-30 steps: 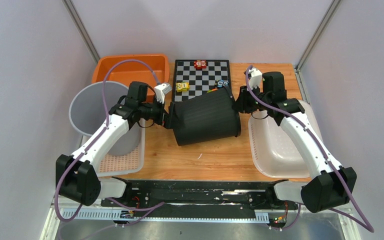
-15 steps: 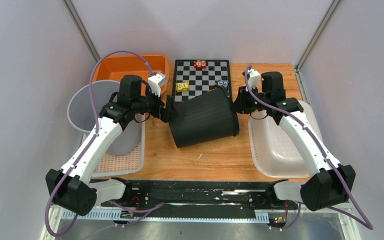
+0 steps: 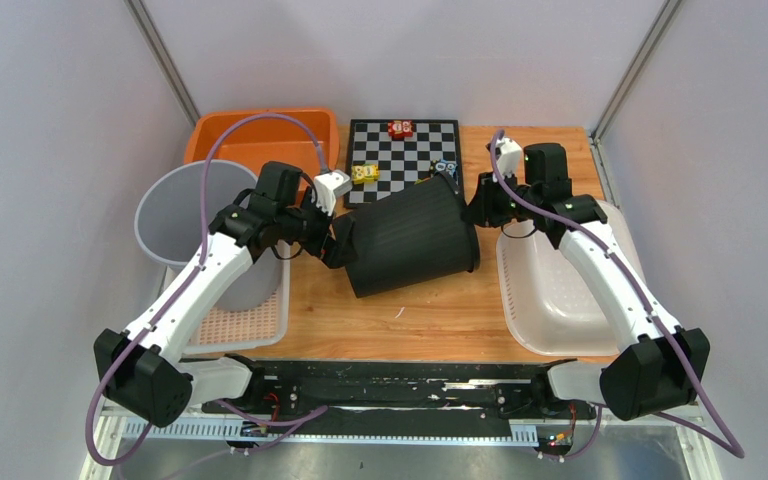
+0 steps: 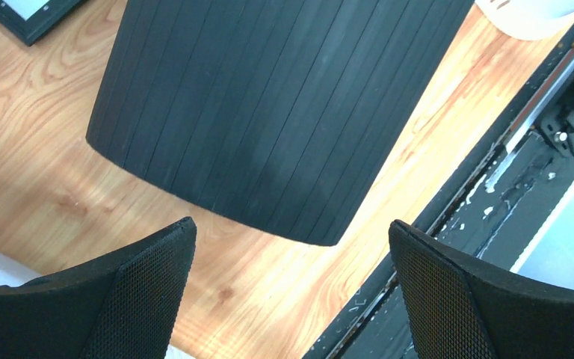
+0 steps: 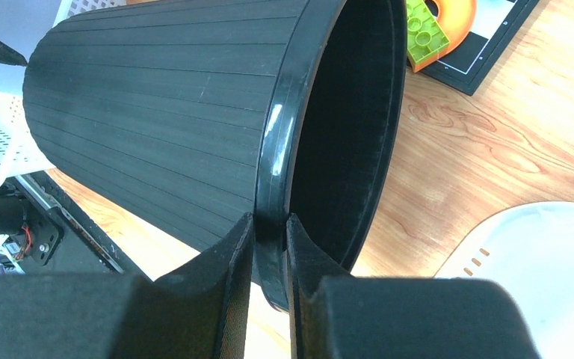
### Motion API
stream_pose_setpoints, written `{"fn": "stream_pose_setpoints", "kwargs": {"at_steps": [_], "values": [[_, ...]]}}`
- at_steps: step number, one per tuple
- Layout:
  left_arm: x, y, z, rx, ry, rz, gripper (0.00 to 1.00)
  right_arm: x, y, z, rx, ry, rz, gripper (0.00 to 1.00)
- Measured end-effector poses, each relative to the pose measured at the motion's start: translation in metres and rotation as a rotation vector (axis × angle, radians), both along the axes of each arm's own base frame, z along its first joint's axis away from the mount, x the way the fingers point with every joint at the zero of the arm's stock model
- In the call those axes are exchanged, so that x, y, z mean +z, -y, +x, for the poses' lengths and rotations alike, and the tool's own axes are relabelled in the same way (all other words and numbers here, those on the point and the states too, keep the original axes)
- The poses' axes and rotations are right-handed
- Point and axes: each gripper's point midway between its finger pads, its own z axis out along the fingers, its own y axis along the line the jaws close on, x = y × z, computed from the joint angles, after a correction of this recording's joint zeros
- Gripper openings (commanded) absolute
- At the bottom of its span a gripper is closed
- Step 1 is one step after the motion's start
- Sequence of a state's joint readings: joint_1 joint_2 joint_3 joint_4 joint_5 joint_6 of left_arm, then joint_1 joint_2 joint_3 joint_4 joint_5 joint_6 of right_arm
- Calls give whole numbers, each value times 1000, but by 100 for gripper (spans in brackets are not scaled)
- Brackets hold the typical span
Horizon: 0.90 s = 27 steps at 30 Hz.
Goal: Turn the large container upside down
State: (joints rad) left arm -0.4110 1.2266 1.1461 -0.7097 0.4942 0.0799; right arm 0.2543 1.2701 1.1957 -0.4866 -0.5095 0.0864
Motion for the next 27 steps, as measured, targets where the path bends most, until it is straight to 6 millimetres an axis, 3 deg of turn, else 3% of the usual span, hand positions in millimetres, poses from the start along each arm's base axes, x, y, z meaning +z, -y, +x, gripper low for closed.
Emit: {"fn": "stream_pose_setpoints", "kwargs": {"at_steps": [12, 21, 27], "values": [[-8, -7, -11, -12, -45, 45, 100, -2, 0, 1, -2, -4, -1, 8], [-22, 13, -20, -68, -108, -61, 100, -2, 1, 3, -1, -7, 4, 6], [-20, 26, -21, -61, -138, -163, 100, -1, 7, 13, -19, -23, 26, 5]]}}
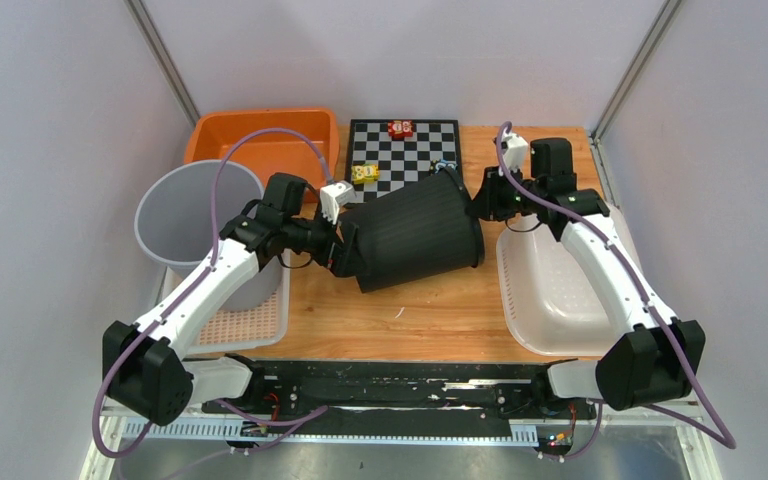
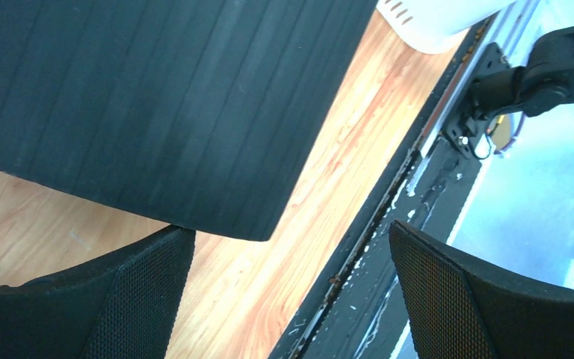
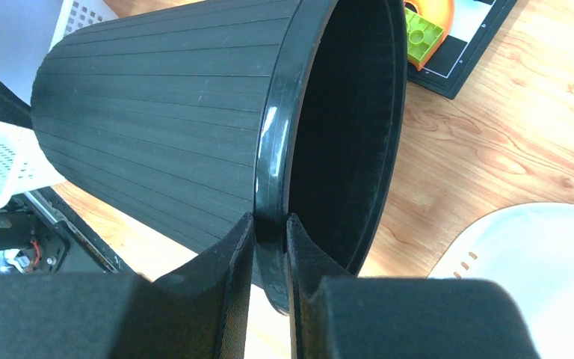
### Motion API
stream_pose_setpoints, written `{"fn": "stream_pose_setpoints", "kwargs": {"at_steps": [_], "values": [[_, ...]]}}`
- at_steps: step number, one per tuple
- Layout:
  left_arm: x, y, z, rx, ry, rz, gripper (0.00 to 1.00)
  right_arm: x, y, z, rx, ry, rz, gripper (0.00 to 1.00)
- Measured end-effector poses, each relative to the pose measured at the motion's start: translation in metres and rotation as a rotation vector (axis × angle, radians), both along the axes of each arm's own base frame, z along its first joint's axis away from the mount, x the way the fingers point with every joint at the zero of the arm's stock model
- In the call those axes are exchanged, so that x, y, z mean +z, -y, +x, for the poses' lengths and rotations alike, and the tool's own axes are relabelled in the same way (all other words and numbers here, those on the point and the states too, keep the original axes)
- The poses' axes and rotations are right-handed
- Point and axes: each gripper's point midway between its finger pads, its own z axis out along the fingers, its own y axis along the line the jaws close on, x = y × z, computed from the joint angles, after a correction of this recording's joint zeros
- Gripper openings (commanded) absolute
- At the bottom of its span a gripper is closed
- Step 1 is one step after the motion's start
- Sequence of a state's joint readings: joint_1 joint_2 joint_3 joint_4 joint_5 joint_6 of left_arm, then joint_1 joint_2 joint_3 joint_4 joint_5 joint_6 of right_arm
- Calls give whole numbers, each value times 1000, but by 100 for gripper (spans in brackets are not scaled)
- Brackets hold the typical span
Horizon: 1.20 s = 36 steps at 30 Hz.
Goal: Turn the large container upside down
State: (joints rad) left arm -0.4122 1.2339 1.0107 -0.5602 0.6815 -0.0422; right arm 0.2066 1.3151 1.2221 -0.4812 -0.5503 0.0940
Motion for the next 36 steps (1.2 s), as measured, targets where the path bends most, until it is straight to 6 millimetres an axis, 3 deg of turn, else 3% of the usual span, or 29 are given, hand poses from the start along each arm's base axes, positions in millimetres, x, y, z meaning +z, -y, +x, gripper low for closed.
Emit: {"fn": "stream_pose_setpoints", "kwargs": {"at_steps": [13, 24, 36], "values": [[35, 11, 5, 52, 17, -149, 100, 4, 8, 19, -19, -26, 68, 4], [53, 14, 11, 101, 12, -212, 100, 6, 12, 20, -20, -42, 104, 4], [121, 16, 12, 90, 166, -325, 100, -12, 12, 15, -46, -121, 191, 4]]}}
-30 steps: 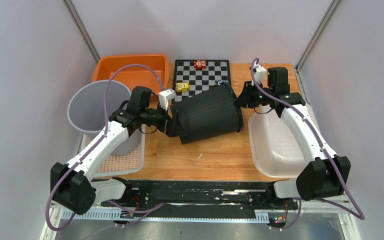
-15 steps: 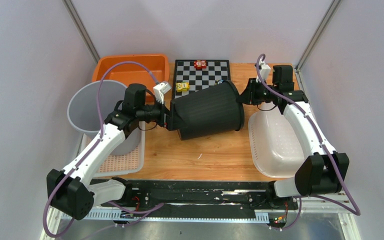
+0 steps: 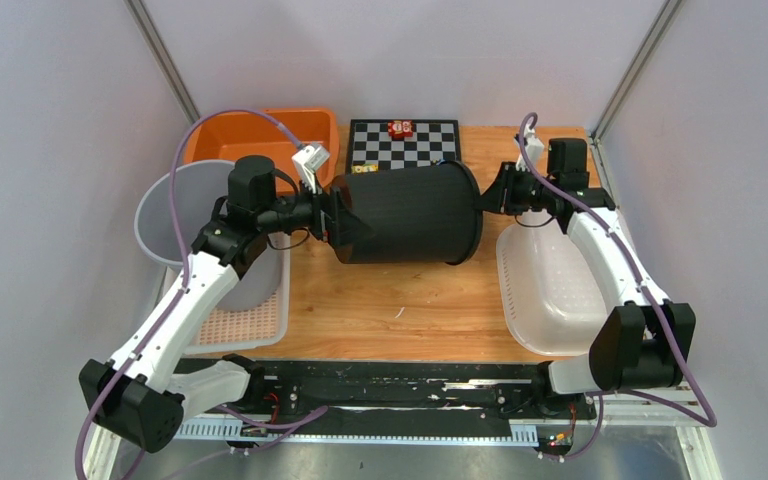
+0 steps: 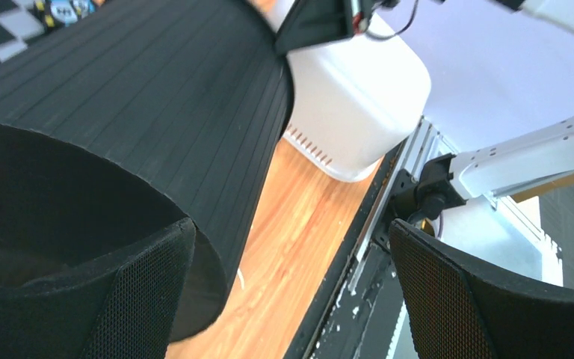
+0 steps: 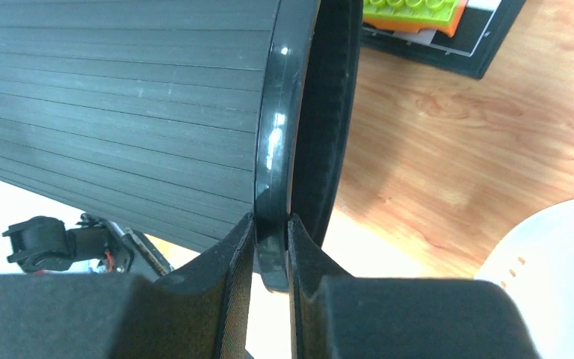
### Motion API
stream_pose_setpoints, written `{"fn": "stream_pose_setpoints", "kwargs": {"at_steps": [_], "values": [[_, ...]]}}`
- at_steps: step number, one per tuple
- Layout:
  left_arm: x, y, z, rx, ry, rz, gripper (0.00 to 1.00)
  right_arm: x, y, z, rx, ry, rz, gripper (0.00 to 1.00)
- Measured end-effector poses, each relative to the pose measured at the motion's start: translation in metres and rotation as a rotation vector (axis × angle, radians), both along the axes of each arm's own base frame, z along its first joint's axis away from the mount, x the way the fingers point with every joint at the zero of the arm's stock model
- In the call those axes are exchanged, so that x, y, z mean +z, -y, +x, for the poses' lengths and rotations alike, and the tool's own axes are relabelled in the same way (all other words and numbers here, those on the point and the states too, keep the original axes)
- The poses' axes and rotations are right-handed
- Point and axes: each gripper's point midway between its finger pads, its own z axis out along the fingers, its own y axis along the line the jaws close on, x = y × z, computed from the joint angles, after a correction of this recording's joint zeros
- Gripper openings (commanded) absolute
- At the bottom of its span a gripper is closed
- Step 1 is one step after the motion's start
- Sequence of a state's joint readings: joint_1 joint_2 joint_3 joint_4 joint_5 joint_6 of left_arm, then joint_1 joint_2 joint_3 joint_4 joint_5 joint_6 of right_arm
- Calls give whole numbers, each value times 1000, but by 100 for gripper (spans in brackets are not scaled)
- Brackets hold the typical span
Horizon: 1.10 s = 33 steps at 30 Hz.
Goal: Turn the large container upside down
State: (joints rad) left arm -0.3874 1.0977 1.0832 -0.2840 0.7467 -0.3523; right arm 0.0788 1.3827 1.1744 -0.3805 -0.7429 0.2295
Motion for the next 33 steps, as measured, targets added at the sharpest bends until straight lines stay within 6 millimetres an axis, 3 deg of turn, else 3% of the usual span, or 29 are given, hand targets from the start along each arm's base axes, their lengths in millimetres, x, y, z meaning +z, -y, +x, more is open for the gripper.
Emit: {"fn": "stream_pose_setpoints", "kwargs": {"at_steps": [7, 15, 33], "values": [[45, 4, -3, -43, 151, -72, 100, -29, -15, -29, 40, -155, 119, 5], [66, 8, -8, -83, 213, -107, 100, -38, -28, -57, 88, -233, 237, 5], [64, 14, -7, -114, 198, -116, 100, -62, -32, -67, 183, -236, 234, 4]]}}
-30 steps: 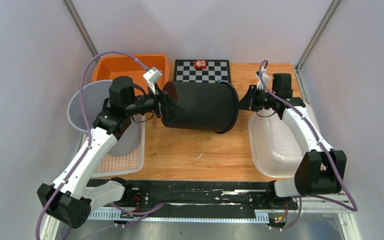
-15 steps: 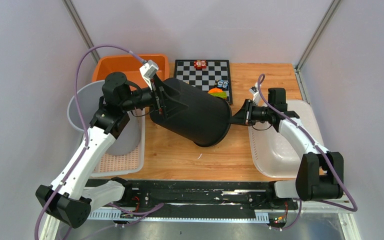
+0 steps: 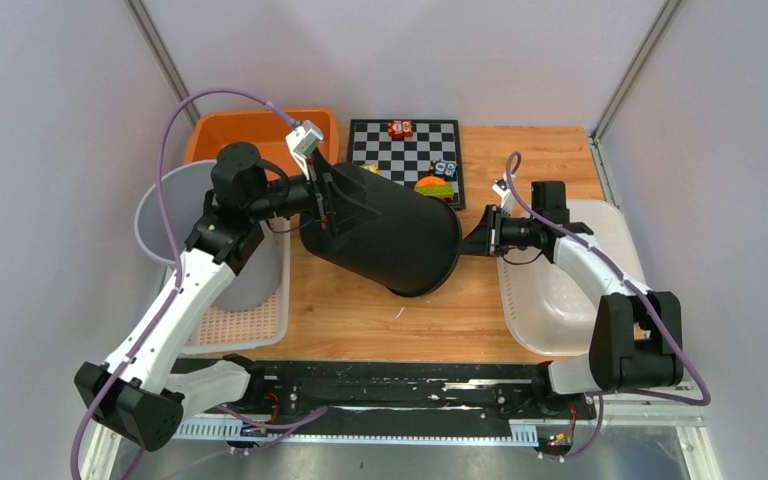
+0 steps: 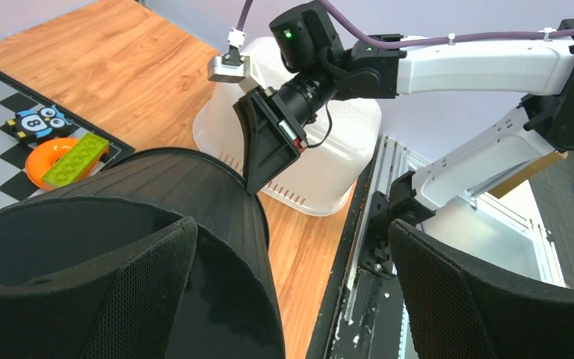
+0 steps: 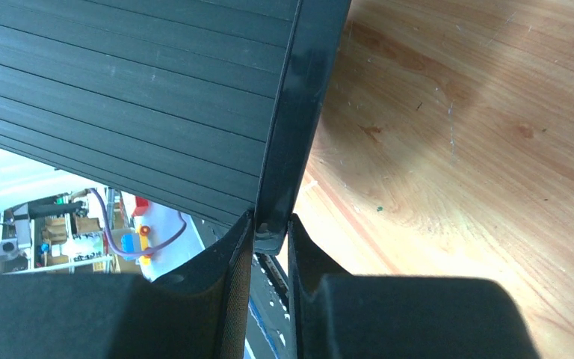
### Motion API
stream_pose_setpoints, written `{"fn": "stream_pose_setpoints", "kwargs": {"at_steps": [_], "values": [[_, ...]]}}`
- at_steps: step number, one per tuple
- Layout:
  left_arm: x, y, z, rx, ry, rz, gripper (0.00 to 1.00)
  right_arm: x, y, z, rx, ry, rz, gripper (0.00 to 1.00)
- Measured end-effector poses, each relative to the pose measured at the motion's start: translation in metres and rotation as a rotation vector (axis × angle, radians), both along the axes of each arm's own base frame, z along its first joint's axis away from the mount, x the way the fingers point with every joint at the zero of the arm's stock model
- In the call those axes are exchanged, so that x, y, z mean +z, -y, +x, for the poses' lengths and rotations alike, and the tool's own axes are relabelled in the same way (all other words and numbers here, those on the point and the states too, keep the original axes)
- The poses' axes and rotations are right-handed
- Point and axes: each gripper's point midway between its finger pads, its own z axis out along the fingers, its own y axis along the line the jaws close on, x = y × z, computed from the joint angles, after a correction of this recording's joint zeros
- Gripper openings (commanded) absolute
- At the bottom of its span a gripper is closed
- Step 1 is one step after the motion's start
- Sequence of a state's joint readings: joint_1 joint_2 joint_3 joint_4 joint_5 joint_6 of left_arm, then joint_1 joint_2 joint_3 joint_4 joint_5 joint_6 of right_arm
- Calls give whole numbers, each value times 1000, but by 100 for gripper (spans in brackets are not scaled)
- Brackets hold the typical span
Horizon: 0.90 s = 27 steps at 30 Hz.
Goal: Turn the large container upside down
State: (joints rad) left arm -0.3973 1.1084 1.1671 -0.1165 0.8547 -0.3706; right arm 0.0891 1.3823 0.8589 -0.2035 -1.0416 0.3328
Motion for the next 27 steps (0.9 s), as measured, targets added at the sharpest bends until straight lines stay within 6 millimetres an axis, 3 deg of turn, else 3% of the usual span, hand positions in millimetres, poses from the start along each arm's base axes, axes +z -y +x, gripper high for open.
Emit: {"fn": "stream_pose_setpoints", "kwargs": {"at_steps": [13, 27], "values": [[2, 3, 10, 32, 13, 33, 100, -29, 0, -9, 107, 5, -19, 4], [-13, -1, 29, 101, 35, 89, 100, -47, 6, -12, 107, -26, -63, 9]]}}
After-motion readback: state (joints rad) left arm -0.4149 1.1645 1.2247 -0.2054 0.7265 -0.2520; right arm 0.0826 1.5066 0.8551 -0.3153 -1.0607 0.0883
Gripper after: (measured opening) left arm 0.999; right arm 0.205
